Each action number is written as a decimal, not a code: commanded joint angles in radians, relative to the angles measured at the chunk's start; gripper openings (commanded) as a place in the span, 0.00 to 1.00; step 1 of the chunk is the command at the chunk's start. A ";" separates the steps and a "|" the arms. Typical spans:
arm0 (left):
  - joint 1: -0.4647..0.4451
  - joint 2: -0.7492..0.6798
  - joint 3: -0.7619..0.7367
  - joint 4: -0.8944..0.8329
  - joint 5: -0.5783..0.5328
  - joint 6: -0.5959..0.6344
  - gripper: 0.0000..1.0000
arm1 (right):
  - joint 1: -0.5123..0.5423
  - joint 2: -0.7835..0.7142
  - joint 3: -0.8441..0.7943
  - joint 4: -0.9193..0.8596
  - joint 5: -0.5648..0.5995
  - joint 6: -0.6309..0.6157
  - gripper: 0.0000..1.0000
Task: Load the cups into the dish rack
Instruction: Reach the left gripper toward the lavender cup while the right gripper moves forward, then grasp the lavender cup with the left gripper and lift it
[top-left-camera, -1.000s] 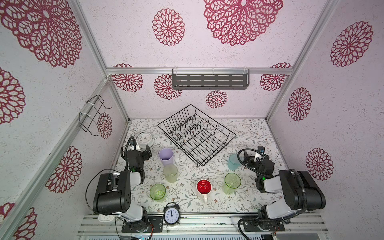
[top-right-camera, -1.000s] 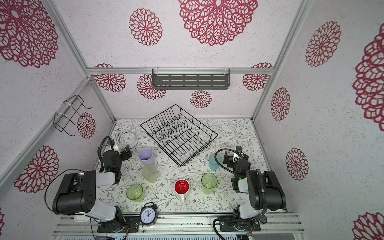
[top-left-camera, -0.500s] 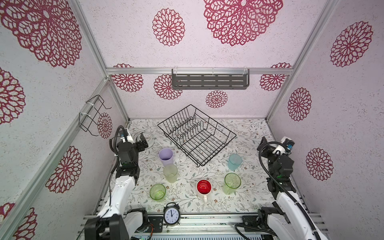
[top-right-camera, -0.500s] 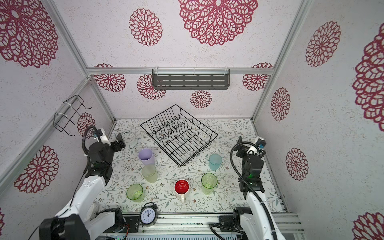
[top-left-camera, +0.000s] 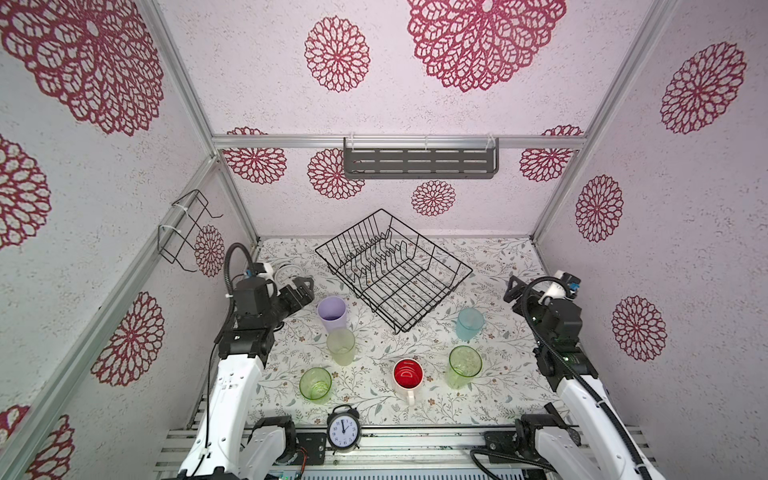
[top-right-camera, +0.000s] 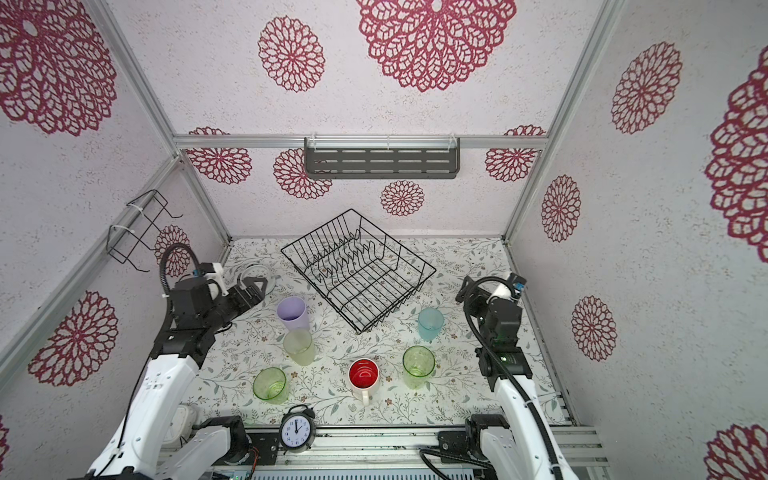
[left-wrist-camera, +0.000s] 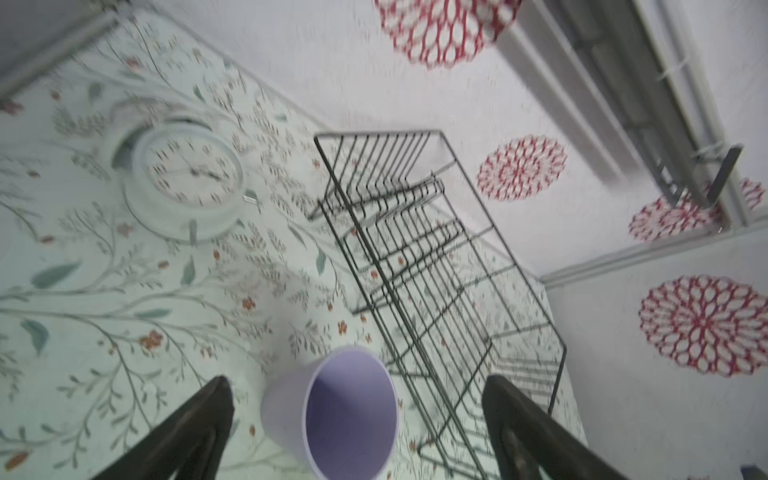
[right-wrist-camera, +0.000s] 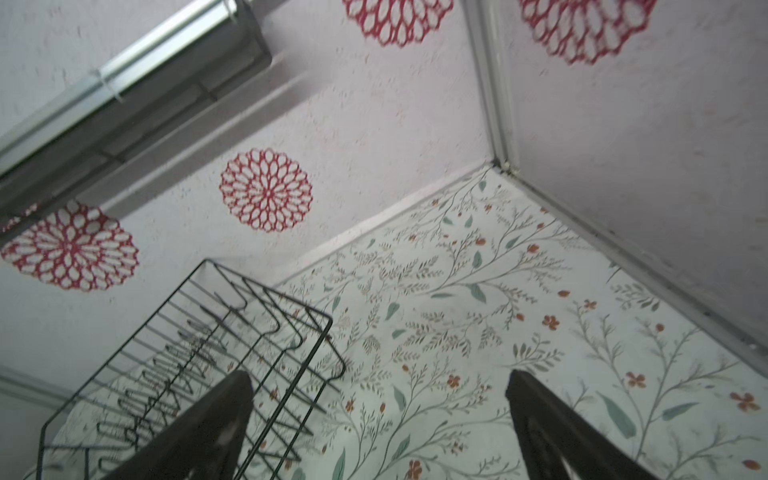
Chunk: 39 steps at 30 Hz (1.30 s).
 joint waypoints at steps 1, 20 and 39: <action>-0.111 0.033 0.091 -0.230 -0.131 0.020 0.97 | 0.082 0.000 0.033 -0.066 0.001 0.012 0.99; -0.139 0.419 0.188 -0.329 -0.243 -0.006 0.87 | 0.261 0.182 0.142 -0.167 0.051 -0.015 0.99; -0.128 0.349 0.119 -0.328 -0.197 0.009 0.00 | 0.266 0.203 0.294 -0.347 -0.009 -0.078 0.99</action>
